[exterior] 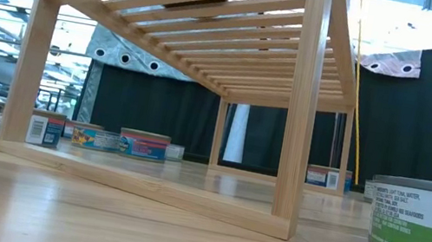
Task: Stack canned seafood by type on shelf
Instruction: Put the blue-pink tuna can on the shelf, then stack the blue-pink tuna can on top of the other blue-pink tuna can on the shelf
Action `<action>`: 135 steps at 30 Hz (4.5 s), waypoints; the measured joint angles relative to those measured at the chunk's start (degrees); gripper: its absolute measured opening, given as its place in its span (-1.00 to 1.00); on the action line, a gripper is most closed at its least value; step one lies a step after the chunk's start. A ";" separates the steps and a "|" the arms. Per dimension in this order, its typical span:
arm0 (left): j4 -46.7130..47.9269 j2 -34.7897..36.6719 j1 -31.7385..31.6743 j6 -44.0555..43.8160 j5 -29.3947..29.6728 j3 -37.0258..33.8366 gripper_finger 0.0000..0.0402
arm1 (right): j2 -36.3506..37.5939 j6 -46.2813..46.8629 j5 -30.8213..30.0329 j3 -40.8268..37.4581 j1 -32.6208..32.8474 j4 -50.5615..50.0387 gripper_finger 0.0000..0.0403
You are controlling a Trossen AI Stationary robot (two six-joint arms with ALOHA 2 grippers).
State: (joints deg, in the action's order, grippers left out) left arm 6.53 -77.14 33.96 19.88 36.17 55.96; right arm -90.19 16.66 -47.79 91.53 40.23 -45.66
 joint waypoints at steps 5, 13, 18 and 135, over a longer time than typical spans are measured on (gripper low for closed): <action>-0.16 0.76 3.32 -0.15 1.59 1.66 0.46 | 0.00 1.34 0.15 0.00 0.00 -1.48 0.56; 10.79 0.76 4.67 -7.34 9.70 1.88 0.46 | 0.00 2.65 0.15 0.00 0.00 -1.47 0.55; 18.56 0.74 3.86 -14.72 12.64 1.88 0.46 | 0.00 2.64 0.15 0.00 0.00 -1.47 0.55; 16.94 4.35 9.13 -11.50 23.41 8.88 0.46 | -0.07 71.34 45.89 -38.51 5.80 -12.97 -1.00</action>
State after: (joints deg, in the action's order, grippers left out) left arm 23.47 -72.79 43.09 8.38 59.58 64.84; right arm -90.26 88.00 -1.90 53.01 46.03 -58.63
